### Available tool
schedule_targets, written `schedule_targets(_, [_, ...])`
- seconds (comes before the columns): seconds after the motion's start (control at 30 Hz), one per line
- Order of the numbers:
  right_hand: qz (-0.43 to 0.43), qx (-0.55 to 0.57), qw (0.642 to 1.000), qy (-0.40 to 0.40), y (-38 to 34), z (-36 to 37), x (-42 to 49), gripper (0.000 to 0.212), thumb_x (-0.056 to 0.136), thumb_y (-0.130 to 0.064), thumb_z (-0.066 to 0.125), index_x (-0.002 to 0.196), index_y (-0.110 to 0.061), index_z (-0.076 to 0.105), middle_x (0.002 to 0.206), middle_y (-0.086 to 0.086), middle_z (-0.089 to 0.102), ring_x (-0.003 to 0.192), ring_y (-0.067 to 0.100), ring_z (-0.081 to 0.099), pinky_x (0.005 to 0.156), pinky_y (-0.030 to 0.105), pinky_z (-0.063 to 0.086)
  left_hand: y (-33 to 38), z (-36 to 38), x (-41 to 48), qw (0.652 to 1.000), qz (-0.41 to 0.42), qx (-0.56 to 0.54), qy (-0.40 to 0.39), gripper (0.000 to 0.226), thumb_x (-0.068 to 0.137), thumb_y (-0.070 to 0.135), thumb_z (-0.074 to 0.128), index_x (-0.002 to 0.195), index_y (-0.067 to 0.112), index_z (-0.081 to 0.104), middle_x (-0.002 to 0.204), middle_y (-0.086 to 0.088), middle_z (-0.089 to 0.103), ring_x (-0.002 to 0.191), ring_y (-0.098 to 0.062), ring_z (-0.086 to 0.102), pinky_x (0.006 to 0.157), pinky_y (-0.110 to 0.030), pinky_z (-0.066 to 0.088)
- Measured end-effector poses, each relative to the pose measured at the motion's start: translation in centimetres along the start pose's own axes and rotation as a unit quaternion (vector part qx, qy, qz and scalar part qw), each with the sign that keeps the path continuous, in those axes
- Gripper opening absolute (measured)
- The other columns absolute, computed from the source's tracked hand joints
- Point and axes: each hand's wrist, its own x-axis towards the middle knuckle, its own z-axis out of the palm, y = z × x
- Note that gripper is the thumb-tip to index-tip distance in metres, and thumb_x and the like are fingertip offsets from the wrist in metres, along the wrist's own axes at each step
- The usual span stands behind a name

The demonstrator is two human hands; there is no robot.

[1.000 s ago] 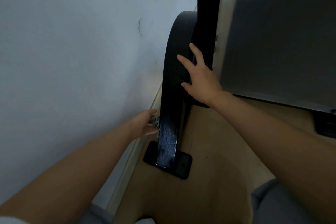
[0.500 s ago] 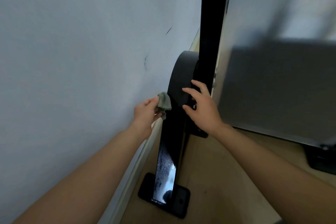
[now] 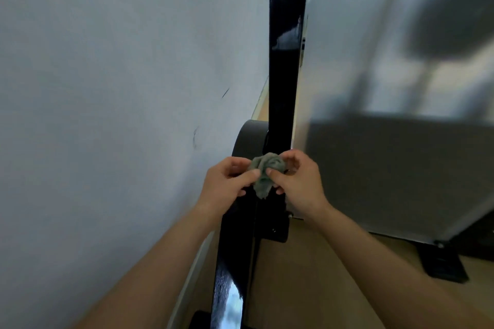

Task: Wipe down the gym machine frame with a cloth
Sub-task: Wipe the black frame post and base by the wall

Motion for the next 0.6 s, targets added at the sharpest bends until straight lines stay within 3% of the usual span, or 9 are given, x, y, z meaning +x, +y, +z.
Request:
schedule_targets(0.07, [-0.023,-0.034,0.998,0.043,0.1,-0.3,0.4,0.03,0.081,-0.006,0.081,0.093,-0.022,0.059,0.091,0.007,0.068,0.076,0.015,0.069,0.063,0.03,0.059,0.1,1.1,0.8,0.999,0.026,0.024,0.034,0.008,0.088,0.018,0.078,0.093,0.025,0.076,0.081,0.012,0.075,0.08,-0.008,0.072,0.064,-0.018,0.055])
schedule_targets(0.17, [-0.055,-0.076,0.984,0.154,0.1,-0.1,1.0,0.032,0.079,-0.005,0.081,0.087,-0.022,0.056,0.079,-0.005,0.064,0.068,-0.004,0.062,0.058,0.007,0.046,1.3,2.5,2.7,0.994,0.044,0.031,0.096,0.005,0.089,0.02,0.077,0.091,0.025,0.079,0.081,0.01,0.074,0.084,-0.013,0.071,0.071,-0.027,0.059])
schedule_targets(0.27, [-0.099,-0.147,0.964,0.199,-0.1,0.4,1.8,0.029,0.08,-0.002,0.078,0.081,-0.022,0.057,0.078,-0.009,0.06,0.073,-0.002,0.059,0.064,0.006,0.042,2.9,3.2,5.0,0.985,0.061,0.068,0.146,0.002,0.087,0.024,0.078,0.089,0.024,0.078,0.081,0.003,0.073,0.082,-0.018,0.071,0.084,-0.039,0.059])
schedule_targets(0.43, [-0.201,-0.252,0.917,0.237,-3.6,0.4,3.8,0.021,0.077,0.0,0.079,0.08,-0.013,0.064,0.086,-0.007,0.05,0.07,0.001,0.049,0.068,-0.003,0.034,6.8,3.6,7.2,0.987,0.067,0.043,0.137,0.004,0.09,0.028,0.074,0.086,0.028,0.073,0.086,0.001,0.074,0.083,-0.022,0.073,0.084,-0.045,0.06])
schedule_targets(0.5, [-0.247,-0.26,0.903,0.236,-5.7,0.3,4.5,0.018,0.078,0.0,0.079,0.084,-0.011,0.067,0.084,-0.007,0.052,0.069,0.004,0.049,0.068,0.0,0.036,8.8,3.4,7.8,0.987,0.094,0.021,0.127,0.004,0.092,0.027,0.072,0.088,0.028,0.074,0.087,0.002,0.075,0.084,-0.018,0.072,0.084,-0.041,0.06])
schedule_targets(0.6, [-0.294,-0.272,0.884,0.242,-9.3,0.1,5.4,0.017,0.08,-0.001,0.079,0.089,-0.011,0.069,0.084,-0.007,0.056,0.068,0.007,0.051,0.064,0.011,0.043,12.2,3.1,8.2,0.984,0.133,-0.053,0.104,0.008,0.094,0.021,0.071,0.09,0.028,0.075,0.088,0.0,0.076,0.079,-0.014,0.074,0.071,-0.025,0.061])
